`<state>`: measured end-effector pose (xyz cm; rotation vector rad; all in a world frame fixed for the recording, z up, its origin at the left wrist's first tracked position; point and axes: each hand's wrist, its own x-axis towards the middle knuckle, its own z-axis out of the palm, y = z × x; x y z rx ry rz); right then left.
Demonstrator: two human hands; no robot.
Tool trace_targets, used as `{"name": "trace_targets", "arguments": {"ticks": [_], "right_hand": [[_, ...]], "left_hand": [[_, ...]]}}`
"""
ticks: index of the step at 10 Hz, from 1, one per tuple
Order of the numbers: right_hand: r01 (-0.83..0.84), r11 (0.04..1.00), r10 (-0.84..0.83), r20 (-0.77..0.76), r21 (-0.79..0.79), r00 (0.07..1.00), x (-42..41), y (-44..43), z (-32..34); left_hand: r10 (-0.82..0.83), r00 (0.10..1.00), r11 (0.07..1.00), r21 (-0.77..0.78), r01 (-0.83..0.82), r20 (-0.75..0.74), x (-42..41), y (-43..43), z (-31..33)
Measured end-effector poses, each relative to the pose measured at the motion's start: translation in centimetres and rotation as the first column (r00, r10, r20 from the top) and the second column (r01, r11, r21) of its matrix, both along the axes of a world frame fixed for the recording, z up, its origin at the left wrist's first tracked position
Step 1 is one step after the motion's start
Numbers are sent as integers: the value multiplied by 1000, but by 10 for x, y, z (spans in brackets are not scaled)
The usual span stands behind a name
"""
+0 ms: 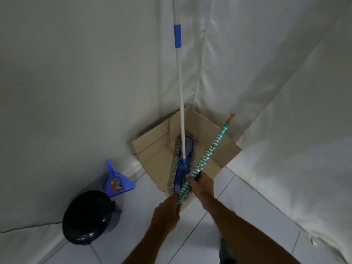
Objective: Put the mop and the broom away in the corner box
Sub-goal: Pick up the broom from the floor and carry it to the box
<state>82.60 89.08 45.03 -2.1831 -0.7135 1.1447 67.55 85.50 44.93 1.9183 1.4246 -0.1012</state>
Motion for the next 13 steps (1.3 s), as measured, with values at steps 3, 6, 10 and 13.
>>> {"name": "trace_targets", "arguments": {"ticks": [3,6,10,13], "right_hand": [[-191,964,194,-5,-184,981,125,83,-238],[-272,927,289,30,-258,957,166,103,-623],[-344,920,349,-8,-190,937,174,107,-762],[-435,840,450,-29,-325,892,208,92,-716]], "left_hand": [[167,979,964,-190,-187,-116,131,65,-206],[253,945,928,-226,-298,-206,178,75,-583],[124,937,992,18,-125,-326,187,70,-726],[261,901,956,-35,-291,-347,171,65,-663]]}}
